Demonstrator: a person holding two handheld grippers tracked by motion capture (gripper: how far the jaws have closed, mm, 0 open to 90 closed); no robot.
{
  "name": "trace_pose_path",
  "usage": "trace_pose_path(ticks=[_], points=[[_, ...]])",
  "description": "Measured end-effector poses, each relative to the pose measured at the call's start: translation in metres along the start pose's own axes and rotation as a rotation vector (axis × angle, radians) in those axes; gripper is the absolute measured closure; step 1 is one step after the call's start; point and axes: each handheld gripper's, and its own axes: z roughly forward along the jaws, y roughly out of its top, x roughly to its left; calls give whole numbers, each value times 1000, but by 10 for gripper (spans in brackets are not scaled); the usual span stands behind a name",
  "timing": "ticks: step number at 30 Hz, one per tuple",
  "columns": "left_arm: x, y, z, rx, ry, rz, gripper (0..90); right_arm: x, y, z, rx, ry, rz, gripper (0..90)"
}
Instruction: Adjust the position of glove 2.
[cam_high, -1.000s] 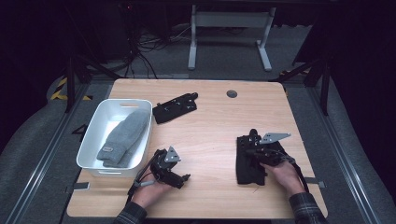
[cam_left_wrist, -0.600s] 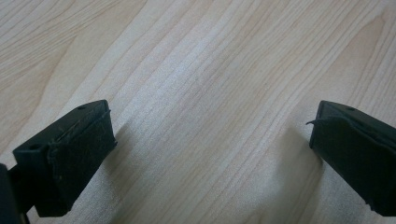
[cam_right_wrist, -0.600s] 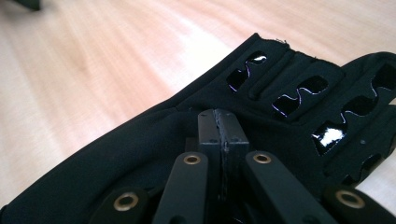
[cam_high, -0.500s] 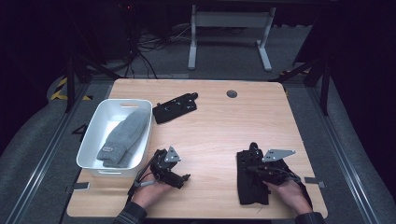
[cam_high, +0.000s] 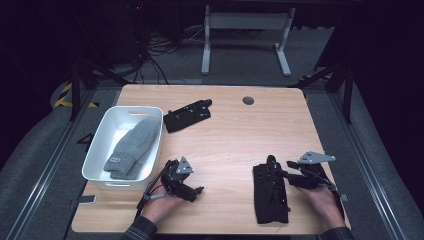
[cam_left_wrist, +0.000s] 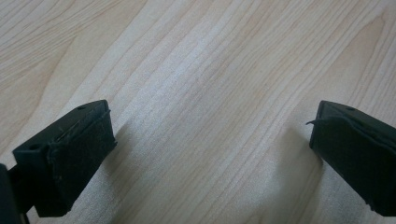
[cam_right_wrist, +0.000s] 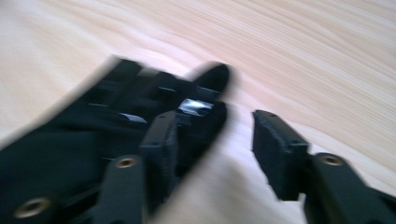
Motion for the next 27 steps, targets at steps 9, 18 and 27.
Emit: trace_pose_path(ticks=[9,18,27], points=[[-1,3,2,-4,15,-10,3,-28,-16,6,14,-91,65,267],[11,20,-11,-27,13,-122,434,-31,-20,8,1,-89,86,202],[25,46,-8,-13,33,-140,861,-31,-20,8,2,-91,89,195]])
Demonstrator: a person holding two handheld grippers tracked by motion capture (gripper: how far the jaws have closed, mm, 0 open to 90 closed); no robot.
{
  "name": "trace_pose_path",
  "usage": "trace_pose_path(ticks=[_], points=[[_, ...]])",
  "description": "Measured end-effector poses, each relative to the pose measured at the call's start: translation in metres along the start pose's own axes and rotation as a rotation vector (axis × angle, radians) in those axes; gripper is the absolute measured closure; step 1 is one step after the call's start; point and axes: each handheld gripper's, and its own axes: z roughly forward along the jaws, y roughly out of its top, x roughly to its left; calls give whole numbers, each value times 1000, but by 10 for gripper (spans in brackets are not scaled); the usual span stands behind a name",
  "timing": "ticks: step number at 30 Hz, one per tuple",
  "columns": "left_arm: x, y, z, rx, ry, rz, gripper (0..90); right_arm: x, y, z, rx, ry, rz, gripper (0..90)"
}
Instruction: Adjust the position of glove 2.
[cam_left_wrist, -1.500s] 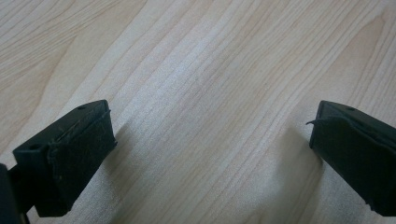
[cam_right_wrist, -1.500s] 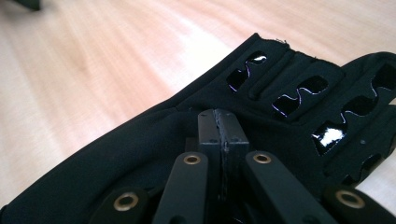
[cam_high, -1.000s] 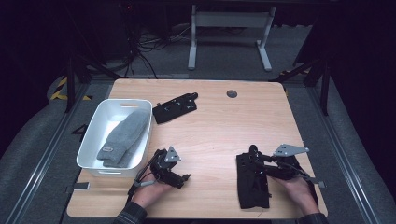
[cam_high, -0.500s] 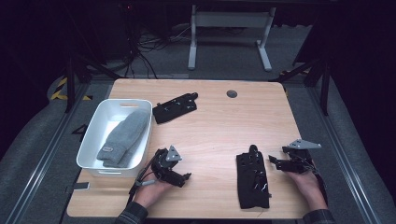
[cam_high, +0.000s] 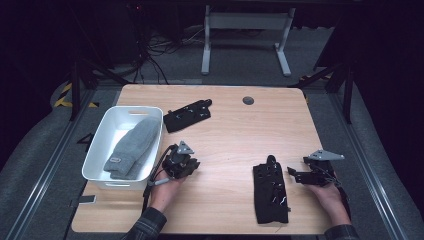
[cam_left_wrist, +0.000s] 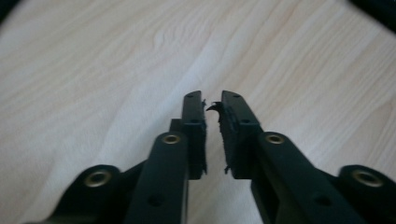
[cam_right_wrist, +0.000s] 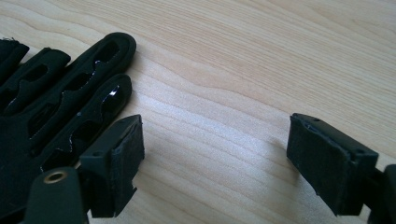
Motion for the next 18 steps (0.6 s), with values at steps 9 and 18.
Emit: trace_pose_path(ticks=[9,18], points=[[25,40,14,-28,70,-43,898,0,0,0,0,0,-1,195],[61,76,37,-34,137,-85,899,0,0,0,0,1,-1,195]])
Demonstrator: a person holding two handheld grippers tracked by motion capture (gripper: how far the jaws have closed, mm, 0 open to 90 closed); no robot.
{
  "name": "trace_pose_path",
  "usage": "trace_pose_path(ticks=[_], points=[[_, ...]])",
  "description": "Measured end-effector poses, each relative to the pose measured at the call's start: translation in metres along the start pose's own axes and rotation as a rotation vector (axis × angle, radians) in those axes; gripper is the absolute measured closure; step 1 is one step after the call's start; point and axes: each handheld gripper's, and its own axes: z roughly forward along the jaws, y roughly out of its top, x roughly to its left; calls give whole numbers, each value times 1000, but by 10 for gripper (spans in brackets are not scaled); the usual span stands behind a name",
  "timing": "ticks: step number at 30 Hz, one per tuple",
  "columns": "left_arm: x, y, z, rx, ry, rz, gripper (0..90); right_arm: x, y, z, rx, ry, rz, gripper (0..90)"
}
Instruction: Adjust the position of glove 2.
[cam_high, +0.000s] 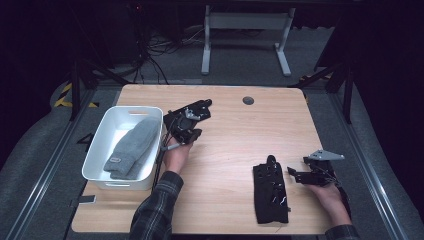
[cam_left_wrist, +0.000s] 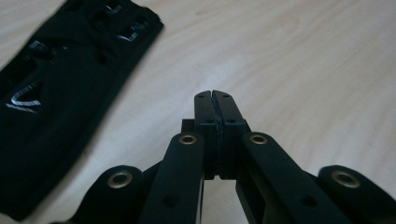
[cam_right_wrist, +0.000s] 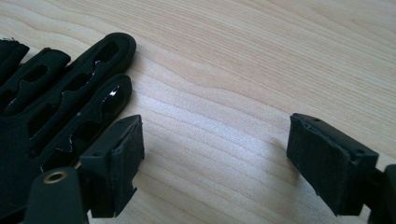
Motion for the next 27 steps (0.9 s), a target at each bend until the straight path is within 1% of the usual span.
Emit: trace_pose_path(ticks=[1,3,4,6,9,11,13,14,15,16,18,19,20,21,23,24,25,27], points=[[3,4,3,-5,6,-10,899,0,0,0,0,0,0,194],[9,12,8,0,28,-4,900,0,0,0,-1,2,1,194],[12,14,10,0,37,-7,900,0,0,0,-1,2,1,195],[21,19,17,-3,39,-33,900,0,0,0,0,0,1,194],[32,24,25,0,59,-52,900,0,0,0,-1,3,1,194],[37,24,29,2,67,-64,900,0,0,0,-1,3,1,193],[42,23,35,12,84,-79,900,0,0,0,1,3,0,191],[44,22,37,16,90,-81,900,0,0,0,1,3,0,191],[46,21,40,22,111,-80,900,0,0,0,1,3,-1,191],[48,21,42,26,121,-79,900,0,0,0,0,3,0,190],[51,18,46,37,137,-80,900,0,0,0,2,3,-1,190],[53,17,48,50,140,-84,900,0,0,0,2,3,-1,189],[53,15,51,60,138,-91,900,0,0,0,2,3,-1,189],[54,14,53,69,132,-89,900,0,0,0,0,4,0,189],[53,11,52,52,119,-108,900,0,0,0,1,5,-1,189],[52,10,52,47,109,-109,900,0,0,0,1,5,-1,189],[51,9,51,50,105,-100,900,0,0,0,1,5,-1,189],[48,8,50,52,97,-94,900,0,0,0,1,5,-1,189]])
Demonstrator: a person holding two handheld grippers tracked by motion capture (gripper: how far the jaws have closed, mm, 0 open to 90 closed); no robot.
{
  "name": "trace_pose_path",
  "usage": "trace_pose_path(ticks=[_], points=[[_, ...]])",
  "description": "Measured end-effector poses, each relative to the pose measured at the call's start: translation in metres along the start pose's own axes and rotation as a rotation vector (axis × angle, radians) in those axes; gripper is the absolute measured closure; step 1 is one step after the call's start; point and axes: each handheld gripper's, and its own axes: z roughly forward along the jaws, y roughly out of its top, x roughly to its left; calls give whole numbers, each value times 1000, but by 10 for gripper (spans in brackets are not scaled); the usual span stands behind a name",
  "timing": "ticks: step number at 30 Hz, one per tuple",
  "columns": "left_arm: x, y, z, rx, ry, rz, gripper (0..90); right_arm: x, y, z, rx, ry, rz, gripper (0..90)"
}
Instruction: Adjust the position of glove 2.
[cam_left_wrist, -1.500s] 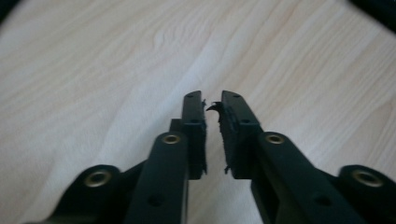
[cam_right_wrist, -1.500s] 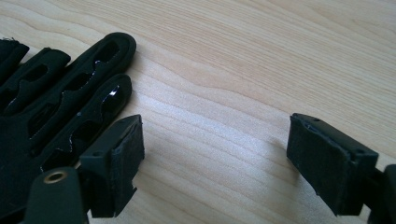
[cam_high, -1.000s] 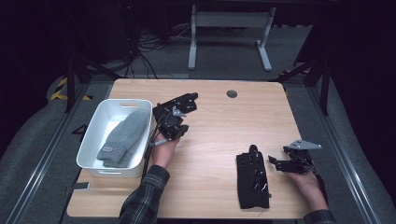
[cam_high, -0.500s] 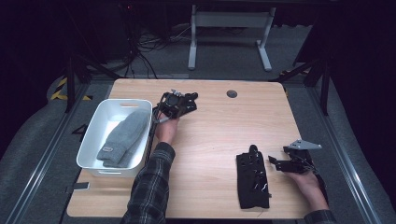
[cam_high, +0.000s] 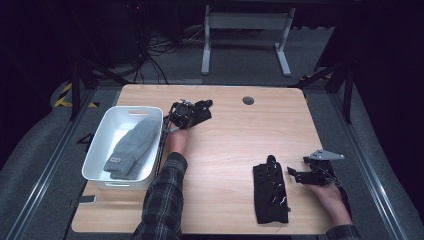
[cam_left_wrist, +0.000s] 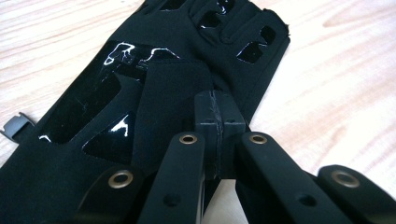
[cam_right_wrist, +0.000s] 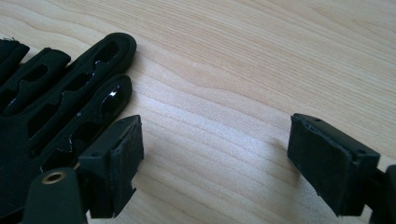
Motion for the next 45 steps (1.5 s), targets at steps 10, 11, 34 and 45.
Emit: trace_pose_path(ticks=[10,11,34,45], points=[[-29,-12,-9,17,-113,70,900,0,0,0,0,0,0,189],[-32,-13,-10,20,-117,75,900,0,0,0,0,0,0,189],[-123,-72,-47,2,-335,187,900,1,0,0,-1,-4,2,189],[-114,-44,-64,-19,-285,250,900,1,0,0,0,-4,1,188]])
